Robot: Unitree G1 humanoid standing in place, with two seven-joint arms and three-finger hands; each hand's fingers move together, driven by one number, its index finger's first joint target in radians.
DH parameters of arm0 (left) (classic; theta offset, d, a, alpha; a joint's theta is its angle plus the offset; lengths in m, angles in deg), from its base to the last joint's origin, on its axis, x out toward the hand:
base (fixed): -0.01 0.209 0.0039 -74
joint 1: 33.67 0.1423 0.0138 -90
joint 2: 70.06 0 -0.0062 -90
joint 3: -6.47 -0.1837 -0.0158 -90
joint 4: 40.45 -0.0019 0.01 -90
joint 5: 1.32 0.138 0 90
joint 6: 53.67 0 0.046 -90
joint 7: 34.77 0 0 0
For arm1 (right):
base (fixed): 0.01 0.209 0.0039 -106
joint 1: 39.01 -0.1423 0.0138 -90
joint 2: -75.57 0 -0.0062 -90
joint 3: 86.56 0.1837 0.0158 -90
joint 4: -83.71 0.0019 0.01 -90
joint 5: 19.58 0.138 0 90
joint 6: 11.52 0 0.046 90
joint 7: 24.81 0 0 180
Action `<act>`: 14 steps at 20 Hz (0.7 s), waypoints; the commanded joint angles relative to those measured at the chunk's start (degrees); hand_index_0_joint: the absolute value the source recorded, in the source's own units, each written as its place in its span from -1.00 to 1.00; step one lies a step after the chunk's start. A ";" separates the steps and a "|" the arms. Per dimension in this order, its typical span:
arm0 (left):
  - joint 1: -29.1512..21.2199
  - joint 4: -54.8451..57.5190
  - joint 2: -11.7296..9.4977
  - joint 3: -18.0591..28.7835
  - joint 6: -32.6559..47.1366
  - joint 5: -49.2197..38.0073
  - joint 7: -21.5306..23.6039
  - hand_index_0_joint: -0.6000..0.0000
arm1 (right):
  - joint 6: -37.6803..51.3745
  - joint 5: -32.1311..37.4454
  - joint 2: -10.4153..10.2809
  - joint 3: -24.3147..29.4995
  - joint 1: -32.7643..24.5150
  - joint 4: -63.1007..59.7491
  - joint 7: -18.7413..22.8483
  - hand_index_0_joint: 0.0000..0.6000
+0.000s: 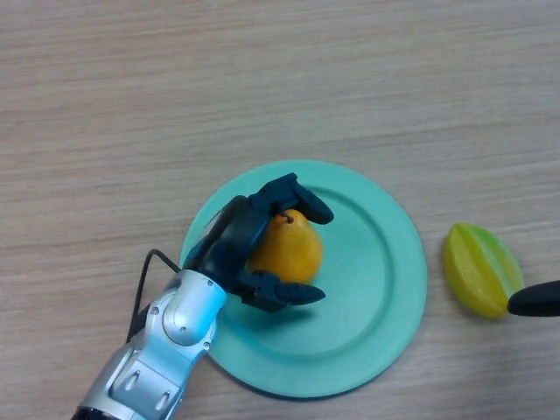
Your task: Pick up the yellow pear and place it on the plate
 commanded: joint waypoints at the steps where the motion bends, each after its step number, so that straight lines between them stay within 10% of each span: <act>1: -1.67 3.22 -0.33 4.08 6.51 1.63 0.69 0.16 | 5.33 0.60 1.93 3.54 -1.03 3.29 0.07 -1.00; 3: 0.73 11.91 -0.33 7.50 -1.43 -8.39 -5.73 0.94 | 6.62 -1.10 2.01 2.87 -1.22 2.70 0.43 -1.00; 10: 4.26 31.71 -0.33 18.01 -10.09 -22.08 -13.82 1.00 | 8.92 -6.04 1.40 -1.01 -1.87 1.47 2.19 -1.00; 14: 5.69 37.38 -3.91 25.52 -8.63 -27.84 -13.60 1.00 | 7.15 -5.41 1.13 -1.41 -2.31 2.97 2.80 -1.00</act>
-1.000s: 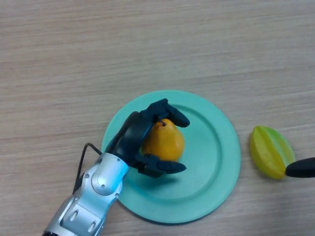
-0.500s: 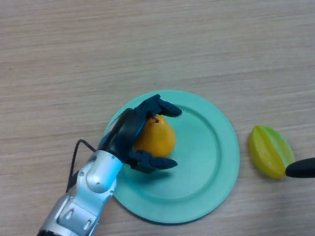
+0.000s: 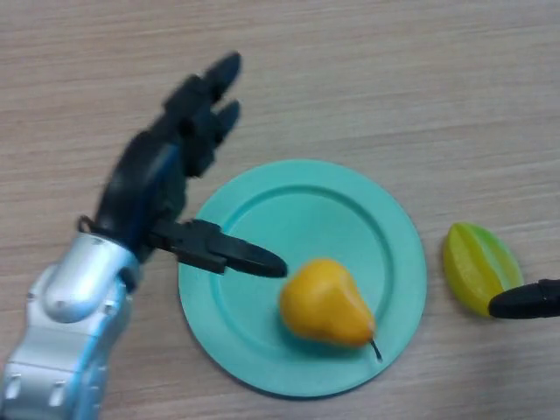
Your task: Pick up the yellow pear and place it on the plate
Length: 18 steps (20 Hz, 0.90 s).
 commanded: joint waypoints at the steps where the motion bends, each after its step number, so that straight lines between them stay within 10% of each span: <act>1: -0.61 4.16 -3.87 7.64 8.33 -4.09 0.16 1.00 | 5.79 0.57 1.46 2.65 -1.71 4.38 2.44 -1.00; 6: 3.17 3.97 -7.90 14.19 11.21 -3.51 -1.22 1.00 | 5.57 1.54 2.42 2.47 -3.62 3.42 2.63 -1.00; 18: 7.84 12.66 -7.96 19.30 5.42 -2.58 -2.67 1.00 | 6.32 3.44 2.14 1.74 -2.37 3.25 -0.86 -1.00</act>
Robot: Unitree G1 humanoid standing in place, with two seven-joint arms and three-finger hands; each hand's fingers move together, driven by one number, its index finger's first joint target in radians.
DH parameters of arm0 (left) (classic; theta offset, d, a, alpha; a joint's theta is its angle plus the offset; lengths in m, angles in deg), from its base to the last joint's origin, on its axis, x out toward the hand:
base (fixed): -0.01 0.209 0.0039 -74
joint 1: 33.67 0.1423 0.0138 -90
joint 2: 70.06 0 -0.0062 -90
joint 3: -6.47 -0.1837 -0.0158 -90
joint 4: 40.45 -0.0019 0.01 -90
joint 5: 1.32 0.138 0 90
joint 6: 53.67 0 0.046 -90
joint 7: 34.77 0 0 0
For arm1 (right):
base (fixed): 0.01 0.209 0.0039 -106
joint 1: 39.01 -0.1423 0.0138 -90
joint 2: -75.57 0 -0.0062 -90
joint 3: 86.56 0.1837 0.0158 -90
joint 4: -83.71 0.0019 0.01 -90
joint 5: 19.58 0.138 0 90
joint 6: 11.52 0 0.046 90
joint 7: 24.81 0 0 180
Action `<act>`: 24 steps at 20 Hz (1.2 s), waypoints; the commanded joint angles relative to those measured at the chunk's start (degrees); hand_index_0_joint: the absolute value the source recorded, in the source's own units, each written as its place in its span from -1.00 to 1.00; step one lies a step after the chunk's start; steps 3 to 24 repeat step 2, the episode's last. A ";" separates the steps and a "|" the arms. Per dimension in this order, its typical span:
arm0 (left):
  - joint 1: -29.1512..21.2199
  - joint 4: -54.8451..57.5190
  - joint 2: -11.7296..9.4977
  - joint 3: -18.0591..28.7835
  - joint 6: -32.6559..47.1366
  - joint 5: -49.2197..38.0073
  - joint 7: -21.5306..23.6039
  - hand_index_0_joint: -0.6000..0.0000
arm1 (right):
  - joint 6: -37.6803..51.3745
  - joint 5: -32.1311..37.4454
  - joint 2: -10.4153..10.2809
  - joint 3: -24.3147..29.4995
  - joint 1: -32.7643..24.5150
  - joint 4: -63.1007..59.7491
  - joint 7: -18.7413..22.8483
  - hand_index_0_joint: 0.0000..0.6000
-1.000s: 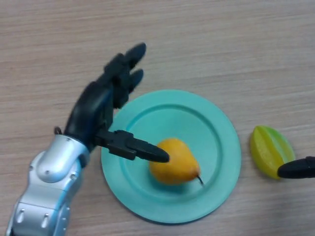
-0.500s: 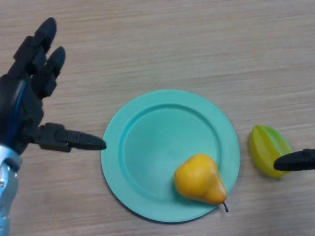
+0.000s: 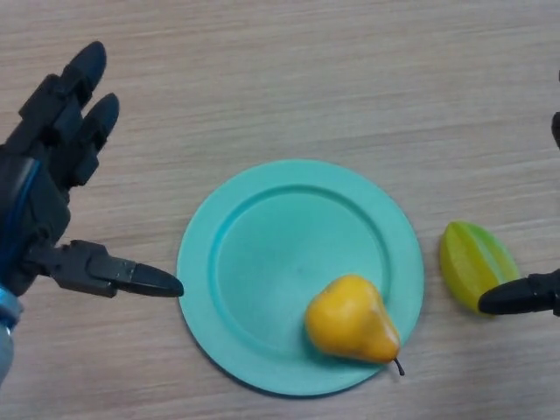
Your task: Pick up the yellow pear and place it on the plate
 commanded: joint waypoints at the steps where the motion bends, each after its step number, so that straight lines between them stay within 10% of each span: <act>1: -1.63 2.10 -2.71 6.66 8.47 1.09 1.52 1.00 | 6.94 2.33 1.59 3.04 -0.43 2.51 0.69 -1.00; 24: -1.49 1.77 -2.85 6.89 9.05 1.59 1.60 1.00 | 7.54 2.08 1.44 2.74 -0.30 2.37 1.01 -1.00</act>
